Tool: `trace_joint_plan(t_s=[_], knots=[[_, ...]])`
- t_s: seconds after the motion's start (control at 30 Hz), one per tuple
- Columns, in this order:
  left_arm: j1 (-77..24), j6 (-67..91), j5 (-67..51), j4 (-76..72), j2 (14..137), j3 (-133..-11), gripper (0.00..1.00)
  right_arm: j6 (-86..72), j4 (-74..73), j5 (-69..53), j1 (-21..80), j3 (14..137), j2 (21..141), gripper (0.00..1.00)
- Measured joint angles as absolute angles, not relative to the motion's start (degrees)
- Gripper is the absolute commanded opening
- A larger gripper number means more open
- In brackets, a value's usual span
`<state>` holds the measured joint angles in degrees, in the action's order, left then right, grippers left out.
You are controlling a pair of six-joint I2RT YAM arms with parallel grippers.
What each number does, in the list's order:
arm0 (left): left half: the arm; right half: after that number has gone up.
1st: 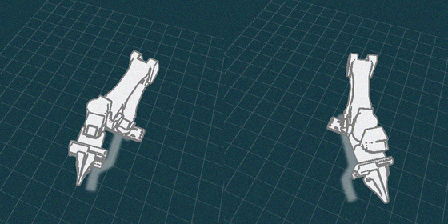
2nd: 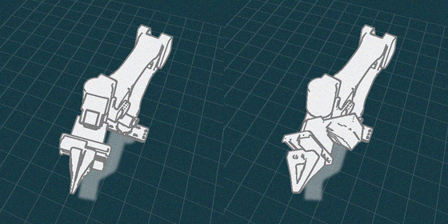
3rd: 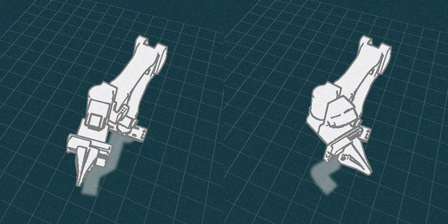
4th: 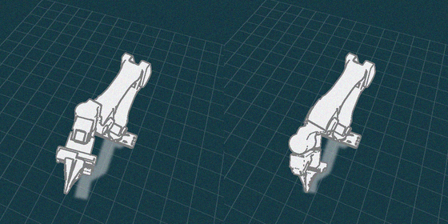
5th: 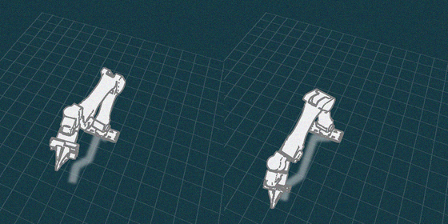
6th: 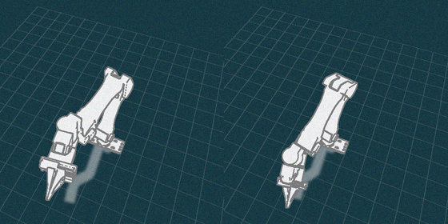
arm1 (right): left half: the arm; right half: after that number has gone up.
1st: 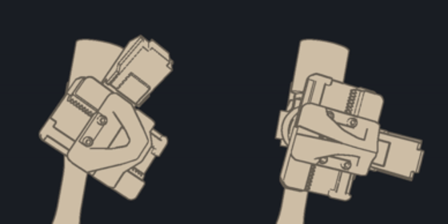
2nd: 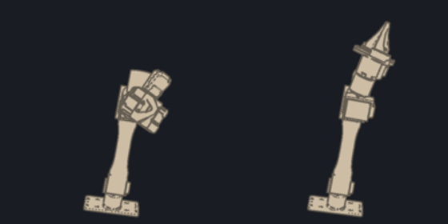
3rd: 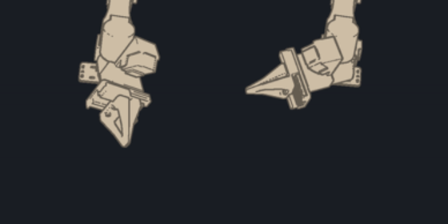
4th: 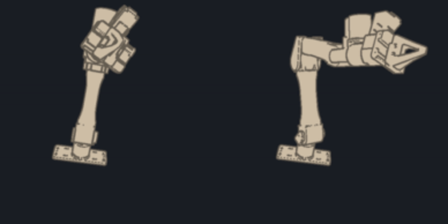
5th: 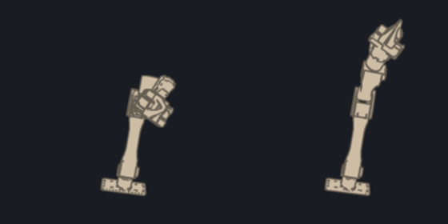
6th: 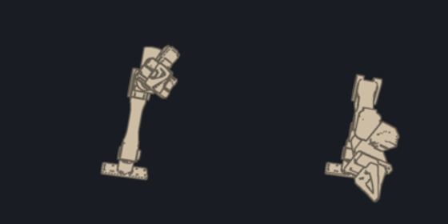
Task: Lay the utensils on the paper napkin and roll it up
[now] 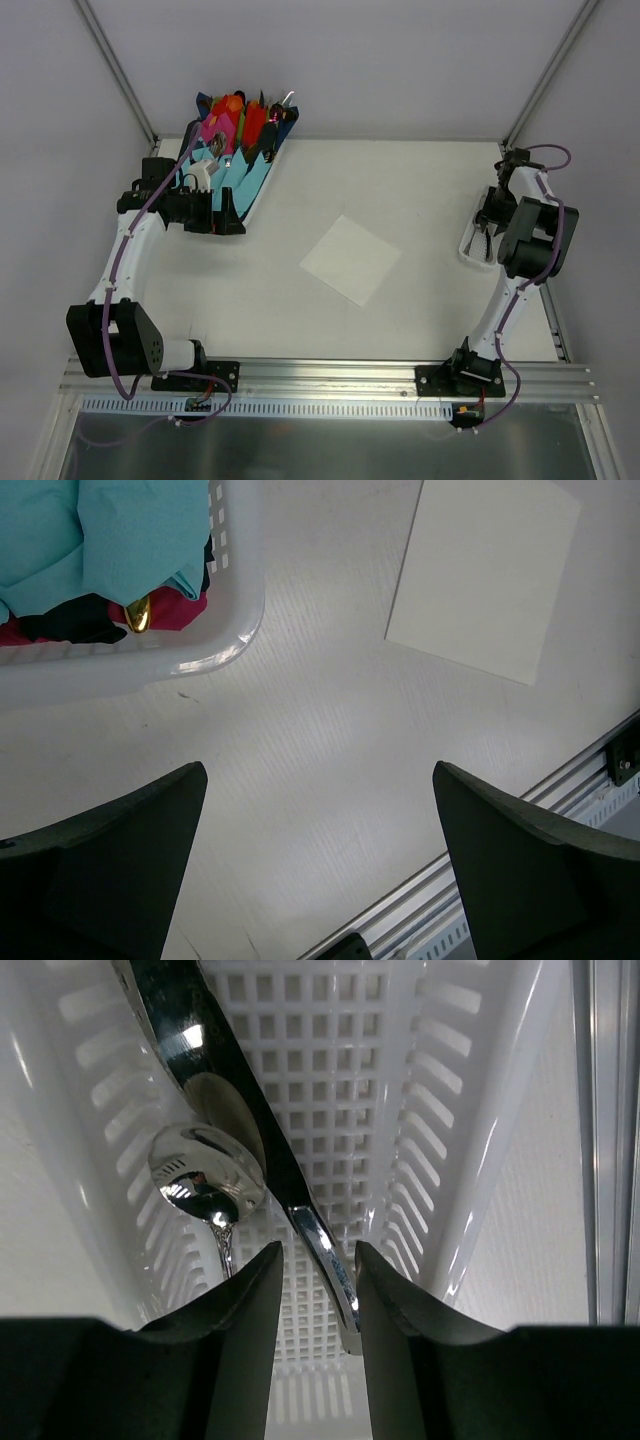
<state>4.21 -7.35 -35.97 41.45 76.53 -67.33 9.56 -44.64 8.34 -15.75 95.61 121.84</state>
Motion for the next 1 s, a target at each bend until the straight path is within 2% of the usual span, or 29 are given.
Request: trace_joint_plan(t_s=[0.2, 0.43, 0.7, 0.83, 0.9, 1.0], knots=[[4.2, -7.6, -35.9, 41.5, 76.5, -67.3, 0.99, 10.0, -45.8, 8.4, -15.8, 100.5, 125.1, 0.37], [4.2, -7.7, -35.9, 41.5, 76.6, -67.3, 0.99, 10.6, -46.9, 8.4, -15.8, 100.1, 125.4, 0.35], [4.2, -7.6, -36.0, 41.5, 77.7, -67.3, 0.99, 11.2, -47.5, 9.3, -15.7, 99.4, 125.4, 0.28], [4.2, -7.4, -36.0, 41.5, 77.7, -67.3, 0.99, 11.4, -47.6, 9.8, -15.7, 99.3, 125.4, 0.17], [4.2, -7.4, -36.0, 41.5, 77.7, -67.3, 0.99, 11.5, -47.7, 9.7, -15.7, 99.3, 125.4, 0.02], [4.2, -7.4, -36.0, 41.5, 77.7, -67.3, 0.99, 11.7, -47.9, 9.6, -15.7, 99.3, 125.4, 0.00]])
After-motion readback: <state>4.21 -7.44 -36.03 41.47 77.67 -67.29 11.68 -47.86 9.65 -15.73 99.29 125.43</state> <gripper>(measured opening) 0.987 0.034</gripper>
